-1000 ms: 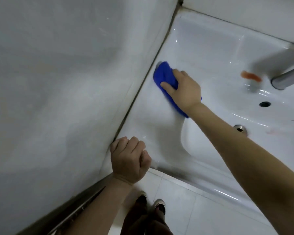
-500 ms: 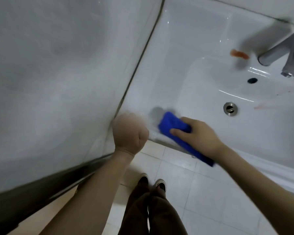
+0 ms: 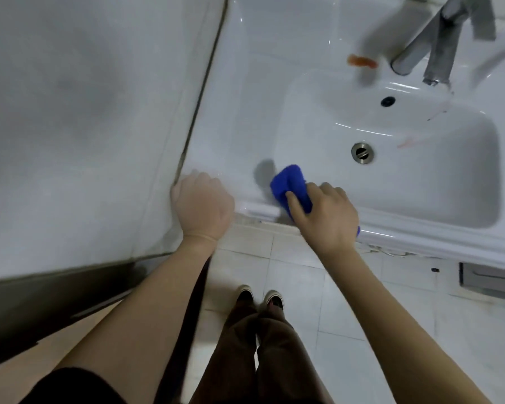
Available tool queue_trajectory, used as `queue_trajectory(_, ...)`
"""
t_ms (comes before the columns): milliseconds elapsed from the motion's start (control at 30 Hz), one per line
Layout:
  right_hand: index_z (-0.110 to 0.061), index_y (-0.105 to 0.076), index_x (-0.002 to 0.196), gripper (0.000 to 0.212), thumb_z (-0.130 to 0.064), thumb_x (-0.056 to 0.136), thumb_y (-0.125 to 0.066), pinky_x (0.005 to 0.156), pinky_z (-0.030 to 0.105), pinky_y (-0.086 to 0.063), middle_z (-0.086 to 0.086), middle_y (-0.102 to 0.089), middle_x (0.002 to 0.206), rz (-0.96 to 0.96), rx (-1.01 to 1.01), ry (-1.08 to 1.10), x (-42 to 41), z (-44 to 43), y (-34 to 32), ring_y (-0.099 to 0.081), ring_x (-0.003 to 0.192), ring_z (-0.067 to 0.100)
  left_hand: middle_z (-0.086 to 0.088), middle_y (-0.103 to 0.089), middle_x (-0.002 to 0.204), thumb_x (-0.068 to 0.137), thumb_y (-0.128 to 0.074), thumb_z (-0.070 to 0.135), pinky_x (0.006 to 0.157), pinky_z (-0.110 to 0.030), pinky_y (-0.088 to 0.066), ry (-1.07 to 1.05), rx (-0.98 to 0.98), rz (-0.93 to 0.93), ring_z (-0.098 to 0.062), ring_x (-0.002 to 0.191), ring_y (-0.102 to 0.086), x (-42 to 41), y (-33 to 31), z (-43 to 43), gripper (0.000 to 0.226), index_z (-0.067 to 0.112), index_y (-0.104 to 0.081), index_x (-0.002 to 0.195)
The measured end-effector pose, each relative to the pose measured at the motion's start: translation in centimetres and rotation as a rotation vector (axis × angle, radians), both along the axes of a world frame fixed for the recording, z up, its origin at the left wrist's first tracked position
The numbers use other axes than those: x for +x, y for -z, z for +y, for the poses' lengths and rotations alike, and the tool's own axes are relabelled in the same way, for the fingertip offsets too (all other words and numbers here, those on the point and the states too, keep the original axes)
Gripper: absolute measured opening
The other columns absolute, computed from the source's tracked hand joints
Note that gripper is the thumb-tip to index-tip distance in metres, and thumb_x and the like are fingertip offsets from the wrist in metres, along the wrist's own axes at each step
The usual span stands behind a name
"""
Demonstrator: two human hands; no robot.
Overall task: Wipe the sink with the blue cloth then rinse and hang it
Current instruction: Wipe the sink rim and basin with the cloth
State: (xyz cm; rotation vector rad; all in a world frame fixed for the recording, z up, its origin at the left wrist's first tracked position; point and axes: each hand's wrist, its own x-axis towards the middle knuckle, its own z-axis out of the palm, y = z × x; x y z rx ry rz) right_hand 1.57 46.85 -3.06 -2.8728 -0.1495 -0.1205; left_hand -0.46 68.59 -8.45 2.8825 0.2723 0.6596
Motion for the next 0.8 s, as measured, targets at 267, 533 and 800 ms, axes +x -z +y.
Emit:
queue_trajectory(267,-0.014,-0.050,0.062,0.034,-0.038,0.086,-0.054,0.048,0.030,-0.028,0.010,-0.055,0.062,-0.012,0.066,0.051,0.0,7.7,0.6,-0.052,0.058,0.031,-0.004,-0.053,0.069,0.085,-0.046,0.020,0.073,-0.035,-0.029,0.011,0.019,-0.008,-0.024,0.068,-0.040,0.1,0.2,0.2,0.020,0.014,-0.053,0.067)
queue_trajectory(533,-0.016,-0.034,0.060,0.045,-0.042,0.092,-0.052,0.049,0.026,-0.017,-0.003,-0.037,0.057,-0.024,0.021,0.127,-0.7,-4.1,0.8,-0.042,0.054,0.026,-0.005,-0.055,0.070,0.083,-0.048,0.018,0.073,-0.039,-0.033,0.021,-0.004,-0.011,-0.026,0.072,-0.042,0.0,0.2,0.3,0.017,0.015,-0.054,0.067)
queue_trajectory(800,-0.014,-0.039,0.061,0.041,-0.042,0.088,-0.053,0.051,0.029,-0.023,0.006,-0.048,0.060,0.000,-0.008,0.260,-0.7,-6.9,1.0,-0.046,0.059,0.029,-0.006,-0.052,0.068,0.080,-0.052,0.016,0.073,-0.037,-0.030,0.000,0.066,0.004,-0.024,0.071,-0.039,0.0,0.1,0.2,0.015,0.015,-0.052,0.065)
